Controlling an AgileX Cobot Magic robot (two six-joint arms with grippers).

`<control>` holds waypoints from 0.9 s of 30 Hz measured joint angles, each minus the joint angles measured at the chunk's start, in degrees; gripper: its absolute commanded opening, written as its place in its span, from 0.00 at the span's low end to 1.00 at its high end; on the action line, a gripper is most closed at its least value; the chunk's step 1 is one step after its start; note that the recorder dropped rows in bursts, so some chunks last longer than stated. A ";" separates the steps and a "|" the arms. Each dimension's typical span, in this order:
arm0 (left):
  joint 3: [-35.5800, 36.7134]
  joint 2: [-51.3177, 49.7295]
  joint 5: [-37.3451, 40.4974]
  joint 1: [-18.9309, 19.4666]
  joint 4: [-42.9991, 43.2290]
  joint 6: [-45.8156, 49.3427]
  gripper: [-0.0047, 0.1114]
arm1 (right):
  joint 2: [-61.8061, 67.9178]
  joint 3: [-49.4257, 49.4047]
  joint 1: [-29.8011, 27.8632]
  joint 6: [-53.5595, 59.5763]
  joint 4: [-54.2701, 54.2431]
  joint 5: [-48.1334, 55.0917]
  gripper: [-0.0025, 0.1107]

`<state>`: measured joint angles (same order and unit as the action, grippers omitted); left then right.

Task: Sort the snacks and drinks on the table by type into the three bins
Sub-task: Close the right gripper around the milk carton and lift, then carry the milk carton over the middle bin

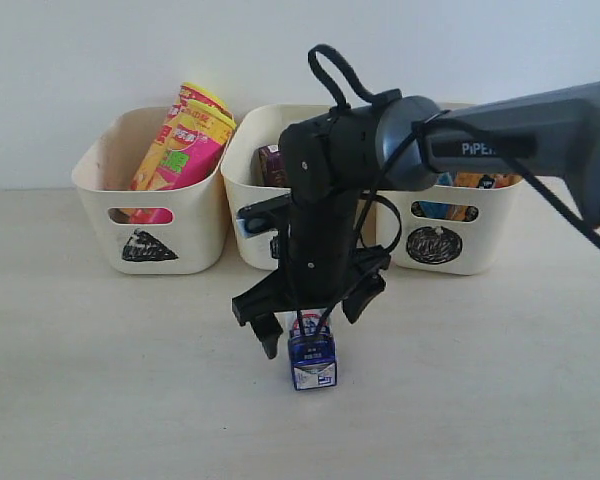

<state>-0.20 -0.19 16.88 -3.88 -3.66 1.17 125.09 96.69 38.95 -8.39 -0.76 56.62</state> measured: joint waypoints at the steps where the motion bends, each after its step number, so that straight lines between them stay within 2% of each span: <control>1: 0.00 0.00 0.00 0.00 0.00 0.00 0.07 | 0.40 0.00 0.00 0.00 0.14 -0.30 0.80; 3: 0.00 0.00 0.00 0.00 0.00 0.00 0.07 | 1.11 0.00 0.00 0.00 0.23 -1.08 0.76; 6: 0.00 0.00 0.00 0.00 0.00 0.00 0.07 | 1.58 0.00 0.00 0.00 0.23 -2.02 0.58; 8: 0.00 0.00 0.00 0.00 0.00 0.00 0.07 | 1.67 0.00 0.00 0.00 0.23 -2.02 0.37; 10: 0.00 0.00 0.00 0.00 0.00 0.00 0.07 | 1.67 0.00 0.00 -0.11 0.23 -2.02 0.07; 11: 0.00 0.00 0.00 0.00 0.00 0.00 0.07 | 1.67 0.00 0.00 -0.01 0.23 -1.85 0.03; 21: 0.00 0.00 0.00 0.00 0.00 0.00 0.07 | 0.90 -0.14 0.00 3.54 0.35 -1.06 0.03; 27: 0.00 0.00 0.00 0.00 0.00 0.00 0.07 | -4.97 -0.25 0.00 4.91 1.60 -0.15 0.03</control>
<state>-0.20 -0.19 16.88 -3.88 -3.66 1.17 120.12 96.45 38.95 -3.48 0.84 56.46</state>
